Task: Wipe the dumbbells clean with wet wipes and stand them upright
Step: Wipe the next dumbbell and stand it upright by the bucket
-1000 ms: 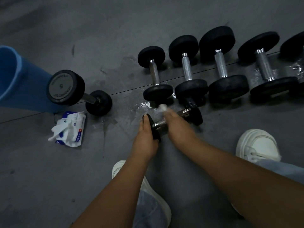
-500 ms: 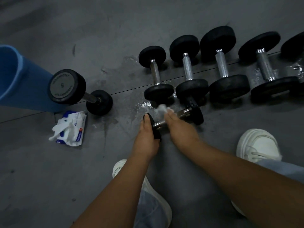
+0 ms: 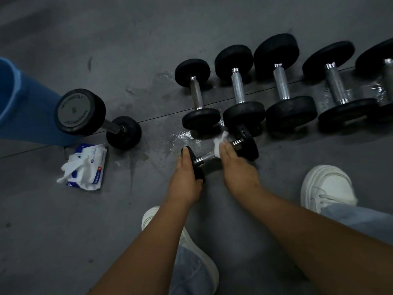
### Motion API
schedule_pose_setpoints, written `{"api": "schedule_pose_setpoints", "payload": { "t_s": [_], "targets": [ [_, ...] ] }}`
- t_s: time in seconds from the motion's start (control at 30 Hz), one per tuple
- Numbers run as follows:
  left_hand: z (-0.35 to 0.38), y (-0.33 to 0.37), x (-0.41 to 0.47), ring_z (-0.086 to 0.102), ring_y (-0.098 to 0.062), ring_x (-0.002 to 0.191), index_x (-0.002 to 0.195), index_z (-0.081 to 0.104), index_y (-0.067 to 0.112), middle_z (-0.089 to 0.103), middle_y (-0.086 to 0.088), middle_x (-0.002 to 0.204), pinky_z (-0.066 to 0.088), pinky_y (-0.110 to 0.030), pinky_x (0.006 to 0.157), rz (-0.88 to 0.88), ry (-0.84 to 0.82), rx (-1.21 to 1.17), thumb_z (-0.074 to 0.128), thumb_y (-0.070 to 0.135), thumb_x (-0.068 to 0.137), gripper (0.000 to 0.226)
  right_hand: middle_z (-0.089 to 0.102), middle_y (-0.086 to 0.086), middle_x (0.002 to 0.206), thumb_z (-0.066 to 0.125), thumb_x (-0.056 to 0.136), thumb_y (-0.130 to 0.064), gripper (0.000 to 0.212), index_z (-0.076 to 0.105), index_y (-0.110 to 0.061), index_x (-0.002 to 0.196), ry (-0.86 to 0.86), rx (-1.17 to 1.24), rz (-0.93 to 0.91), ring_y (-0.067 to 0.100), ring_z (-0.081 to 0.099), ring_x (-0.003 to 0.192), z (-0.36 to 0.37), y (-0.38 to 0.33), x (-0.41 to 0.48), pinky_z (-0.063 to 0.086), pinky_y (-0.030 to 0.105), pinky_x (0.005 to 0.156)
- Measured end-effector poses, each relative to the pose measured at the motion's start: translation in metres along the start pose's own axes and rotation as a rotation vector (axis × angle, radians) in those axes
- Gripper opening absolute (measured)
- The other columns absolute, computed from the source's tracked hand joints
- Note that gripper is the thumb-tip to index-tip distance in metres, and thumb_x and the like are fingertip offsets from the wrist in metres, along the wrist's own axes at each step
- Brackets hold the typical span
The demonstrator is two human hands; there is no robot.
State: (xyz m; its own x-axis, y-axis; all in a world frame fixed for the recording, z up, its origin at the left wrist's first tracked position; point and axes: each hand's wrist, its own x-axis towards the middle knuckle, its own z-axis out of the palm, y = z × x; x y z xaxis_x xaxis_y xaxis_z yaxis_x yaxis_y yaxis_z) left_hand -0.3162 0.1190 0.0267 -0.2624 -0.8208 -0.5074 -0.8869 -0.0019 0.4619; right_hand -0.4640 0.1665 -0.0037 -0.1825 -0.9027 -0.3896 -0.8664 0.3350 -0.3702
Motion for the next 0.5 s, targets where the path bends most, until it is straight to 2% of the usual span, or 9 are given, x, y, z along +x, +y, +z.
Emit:
{"api": "schedule_pose_setpoints", "payload": {
  "t_s": [0.07, 0.13, 0.2, 0.23, 0.3, 0.37, 0.43, 0.5],
  "targets": [
    [0.000, 0.000, 0.000, 0.042, -0.031, 0.136, 0.157, 0.005, 0.021, 0.023, -0.010, 0.159, 0.041, -0.041, 0.108, 0.006, 0.005, -0.015, 0.072, 0.002, 0.077, 0.106, 0.024, -0.002, 0.157, 0.032, 0.093, -0.026, 0.058, 0.023, -0.032, 0.149, -0.037, 0.130, -0.165, 0.031, 0.061, 0.108, 0.000, 0.001, -0.002, 0.051, 0.039, 0.085],
    [-0.001, 0.000, 0.001, 0.046, -0.031, 0.133, 0.157, 0.007, 0.021, 0.027, -0.010, 0.157, 0.043, -0.043, 0.106, 0.010, 0.005, -0.039, 0.071, 0.001, 0.076, 0.105, 0.044, -0.010, 0.146, 0.024, 0.089, -0.043, 0.055, 0.032, -0.041, 0.143, -0.020, 0.228, -0.347, 0.017, 0.055, 0.120, 0.001, -0.001, -0.004, 0.047, 0.034, 0.096],
    [-0.002, 0.000, 0.000, 0.047, -0.030, 0.132, 0.157, 0.007, 0.021, 0.028, -0.011, 0.156, 0.044, -0.041, 0.104, 0.007, 0.004, -0.042, 0.071, 0.001, 0.077, 0.104, 0.051, -0.009, 0.140, 0.040, 0.093, -0.030, 0.043, 0.050, -0.035, 0.135, 0.074, 0.264, -0.333, 0.016, 0.055, 0.122, -0.002, 0.003, 0.002, 0.046, 0.030, 0.095],
    [-0.002, 0.000, 0.000, 0.047, -0.030, 0.131, 0.157, 0.006, 0.021, 0.028, -0.011, 0.156, 0.044, -0.040, 0.104, 0.008, 0.005, -0.039, 0.071, 0.001, 0.077, 0.104, 0.049, -0.008, 0.142, 0.046, 0.094, -0.024, 0.041, 0.053, -0.032, 0.134, 0.070, 0.212, -0.342, 0.018, 0.055, 0.122, -0.005, 0.003, 0.004, 0.046, 0.031, 0.093],
    [-0.001, 0.000, -0.001, 0.045, -0.030, 0.134, 0.158, 0.006, 0.019, 0.026, -0.009, 0.158, 0.041, -0.036, 0.105, 0.016, 0.007, -0.043, 0.071, 0.001, 0.078, 0.104, 0.039, -0.014, 0.150, 0.046, 0.096, -0.027, 0.044, 0.046, -0.036, 0.139, -0.035, 0.118, -0.380, 0.017, 0.053, 0.124, -0.004, 0.003, 0.006, 0.048, 0.032, 0.094],
    [-0.001, 0.000, -0.001, 0.042, -0.030, 0.136, 0.158, 0.005, 0.018, 0.023, -0.009, 0.160, 0.038, -0.035, 0.107, 0.020, 0.011, -0.032, 0.072, 0.001, 0.078, 0.106, 0.030, -0.015, 0.154, 0.040, 0.098, -0.031, 0.046, 0.036, -0.038, 0.143, -0.024, 0.135, -0.267, 0.021, 0.056, 0.121, -0.008, 0.003, 0.008, 0.049, 0.038, 0.094],
    [-0.003, 0.001, -0.002, 0.042, -0.030, 0.137, 0.158, 0.003, 0.019, 0.021, -0.009, 0.161, 0.038, -0.035, 0.107, 0.015, 0.008, -0.020, 0.071, 0.002, 0.079, 0.106, 0.019, -0.012, 0.158, 0.039, 0.096, -0.018, 0.051, 0.032, -0.032, 0.144, 0.003, 0.125, -0.131, 0.030, 0.057, 0.116, -0.007, 0.003, 0.011, 0.050, 0.041, 0.090],
    [-0.002, 0.002, -0.002, 0.043, -0.030, 0.136, 0.158, 0.003, 0.020, 0.023, -0.008, 0.160, 0.039, -0.036, 0.107, 0.011, 0.002, -0.033, 0.071, 0.002, 0.079, 0.107, 0.032, -0.010, 0.152, 0.045, 0.094, -0.020, 0.044, 0.044, -0.031, 0.137, -0.026, 0.068, -0.221, 0.029, 0.058, 0.114, -0.009, 0.002, 0.011, 0.047, 0.031, 0.083]
  ]
}}
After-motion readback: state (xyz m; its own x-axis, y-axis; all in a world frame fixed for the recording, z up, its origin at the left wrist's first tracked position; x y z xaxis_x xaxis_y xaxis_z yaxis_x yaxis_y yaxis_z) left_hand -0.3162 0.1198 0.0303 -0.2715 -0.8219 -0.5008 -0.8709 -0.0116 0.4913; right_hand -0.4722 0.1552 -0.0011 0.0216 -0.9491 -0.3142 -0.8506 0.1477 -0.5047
